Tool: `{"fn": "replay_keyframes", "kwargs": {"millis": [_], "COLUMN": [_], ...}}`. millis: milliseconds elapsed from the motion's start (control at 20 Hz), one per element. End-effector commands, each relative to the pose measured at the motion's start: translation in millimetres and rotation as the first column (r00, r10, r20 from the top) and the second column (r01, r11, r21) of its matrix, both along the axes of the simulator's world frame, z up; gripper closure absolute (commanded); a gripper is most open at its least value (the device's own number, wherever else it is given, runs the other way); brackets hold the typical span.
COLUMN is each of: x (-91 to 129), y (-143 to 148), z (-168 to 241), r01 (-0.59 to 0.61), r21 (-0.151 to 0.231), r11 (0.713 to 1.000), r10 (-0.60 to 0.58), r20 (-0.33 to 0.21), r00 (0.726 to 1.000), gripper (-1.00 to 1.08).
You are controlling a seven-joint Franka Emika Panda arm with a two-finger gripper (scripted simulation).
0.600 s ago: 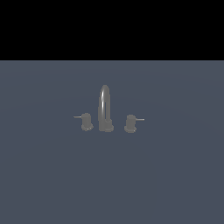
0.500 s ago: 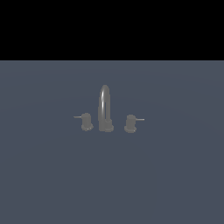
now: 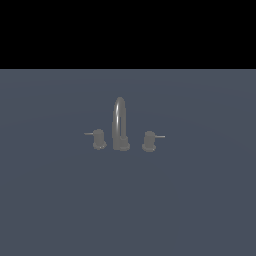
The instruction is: Turn on the faucet by rotating a designated handle.
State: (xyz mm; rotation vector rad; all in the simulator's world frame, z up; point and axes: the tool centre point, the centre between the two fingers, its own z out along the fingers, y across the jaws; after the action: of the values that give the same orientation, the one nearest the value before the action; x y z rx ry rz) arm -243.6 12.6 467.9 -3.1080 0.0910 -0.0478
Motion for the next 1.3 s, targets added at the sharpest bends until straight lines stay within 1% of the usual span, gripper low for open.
{"fn": "replay_keyframes", "kwargs": {"millis": [0,300,600,900,1250], "x": [2,11,25,43,67], "y": [6,25,50,73,97], "z": [-7,-31,-62,-94,-131], "r01": [0.027,0.122,0.243,0.363,0.494], "r21": [0.0,0.0,0.0,0.0,0.0], "r11": [1.0,0.993,0.97,0.932,0.869], "r10": [-0.027,-0.122,-0.243,-0.363,-0.494], "r20": [-0.001,-0.004,-0.009,-0.013,-0.018], "r00": [1.0,0.993,0.97,0.932,0.869], "gripper": [1.08,1.08,1.08,1.08,1.08]}}
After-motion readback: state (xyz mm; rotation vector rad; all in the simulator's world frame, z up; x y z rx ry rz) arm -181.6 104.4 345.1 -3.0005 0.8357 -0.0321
